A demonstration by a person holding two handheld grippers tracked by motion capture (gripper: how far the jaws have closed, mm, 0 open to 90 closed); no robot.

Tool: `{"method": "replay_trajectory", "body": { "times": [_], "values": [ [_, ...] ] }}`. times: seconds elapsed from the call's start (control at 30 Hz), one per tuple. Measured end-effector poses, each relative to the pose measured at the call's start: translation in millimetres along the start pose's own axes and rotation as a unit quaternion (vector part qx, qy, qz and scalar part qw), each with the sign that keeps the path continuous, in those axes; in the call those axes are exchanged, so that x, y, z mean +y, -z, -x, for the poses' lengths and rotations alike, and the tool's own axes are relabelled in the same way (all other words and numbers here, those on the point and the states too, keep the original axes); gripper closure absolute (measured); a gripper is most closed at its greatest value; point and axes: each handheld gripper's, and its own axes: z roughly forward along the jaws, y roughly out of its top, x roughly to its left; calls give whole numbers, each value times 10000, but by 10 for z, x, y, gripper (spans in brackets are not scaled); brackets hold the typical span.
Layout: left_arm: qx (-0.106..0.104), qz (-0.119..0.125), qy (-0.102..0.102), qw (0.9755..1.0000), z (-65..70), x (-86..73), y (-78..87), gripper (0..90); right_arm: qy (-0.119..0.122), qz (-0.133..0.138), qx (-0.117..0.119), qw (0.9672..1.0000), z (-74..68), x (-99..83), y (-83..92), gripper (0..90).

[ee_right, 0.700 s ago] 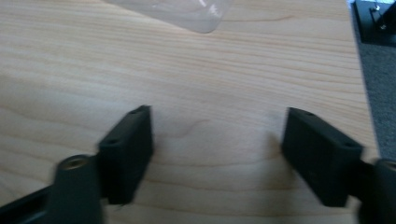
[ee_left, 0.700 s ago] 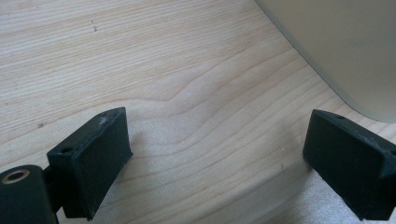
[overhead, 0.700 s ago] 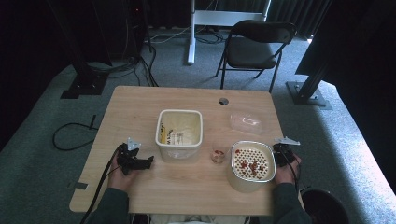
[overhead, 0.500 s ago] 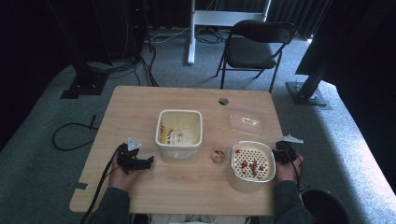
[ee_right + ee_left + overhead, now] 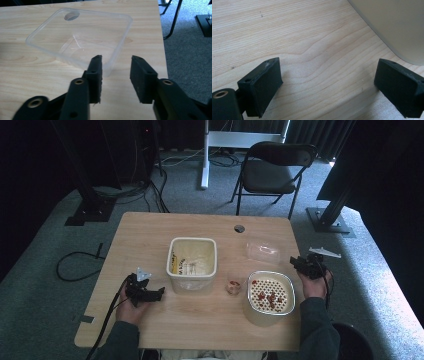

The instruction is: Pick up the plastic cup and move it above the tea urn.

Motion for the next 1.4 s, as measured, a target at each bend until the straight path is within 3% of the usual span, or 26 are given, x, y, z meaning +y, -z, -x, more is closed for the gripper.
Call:
{"method": "replay_trajectory", "body": {
  "times": [0.1, 0.43, 0.57, 0.67, 0.8, 0.93, 1.17, 1.3, 1.4],
  "values": [
    [6, -3, -2, 10000, 0, 1, 0, 81, -100, -51, 130, 9999, 20, 60, -61, 656],
    [4, 2, 4, 10000, -1, 3, -3, 80, -190, -504, 134, 9985, 71, 202, -447, 689],
    [8, -2, 4, 10000, 0, 3, -2, 80, -289, -637, 238, 9973, 98, 199, -540, 759],
    [9, -4, 4, 10000, 0, 3, -2, 80, -426, -636, 286, 9967, 127, 207, -529, 852],
    [10, -5, 6, 10000, 0, 4, -3, 80, -405, -709, 258, 9963, 131, 218, -499, 866],
    [13, -6, 9, 10000, 0, 5, -4, 80, -539, -556, 342, 9964, 147, 269, -417, 877],
    [18, 0, 19, 10000, 1, 7, -6, 80, -288, -403, 327, 9982, 45, 483, -219, 881],
    [15, 2, 19, 10000, 1, 6, -6, 80, -235, -297, 401, 9985, -21, 582, -141, 881],
    [17, 1, 15, 10000, 0, 7, -6, 80, -245, -214, 583, 9978, -95, 676, -79, 881]
  ]
}}
